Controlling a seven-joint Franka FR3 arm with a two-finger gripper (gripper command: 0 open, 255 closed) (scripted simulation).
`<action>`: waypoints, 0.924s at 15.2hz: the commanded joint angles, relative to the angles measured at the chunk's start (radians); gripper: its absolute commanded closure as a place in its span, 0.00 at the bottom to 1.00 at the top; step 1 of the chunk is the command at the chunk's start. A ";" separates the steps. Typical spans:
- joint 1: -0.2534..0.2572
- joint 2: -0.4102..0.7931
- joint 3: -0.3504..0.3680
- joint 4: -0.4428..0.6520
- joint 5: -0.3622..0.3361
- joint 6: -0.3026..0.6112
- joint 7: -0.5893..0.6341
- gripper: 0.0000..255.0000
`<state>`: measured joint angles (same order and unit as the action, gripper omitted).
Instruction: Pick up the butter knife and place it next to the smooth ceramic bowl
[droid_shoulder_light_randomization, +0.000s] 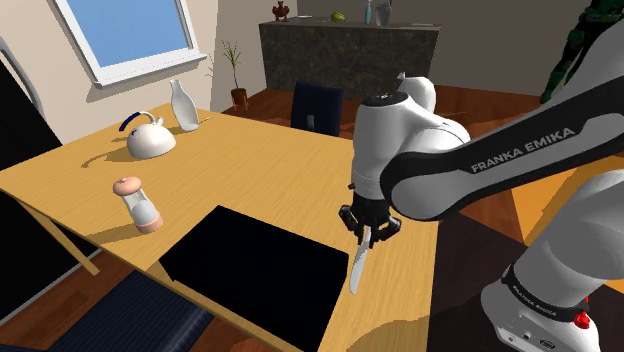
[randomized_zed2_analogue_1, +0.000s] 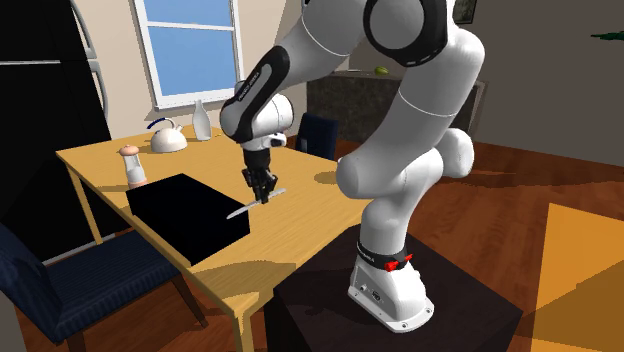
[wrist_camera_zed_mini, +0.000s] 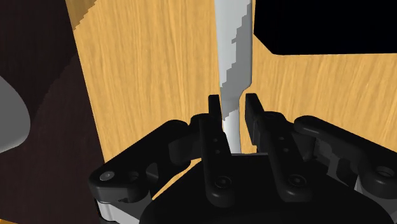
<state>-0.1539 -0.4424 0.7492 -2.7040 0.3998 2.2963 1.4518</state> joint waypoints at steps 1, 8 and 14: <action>0.007 -0.027 -0.016 0.011 0.002 -0.038 -0.006 1.00; -0.008 -0.102 -0.113 -0.004 -0.019 -0.110 -0.098 1.00; -0.089 -0.124 -0.243 -0.053 -0.087 -0.102 -0.262 1.00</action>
<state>-0.2315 -0.5642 0.5248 -2.7418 0.3210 2.1847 1.2179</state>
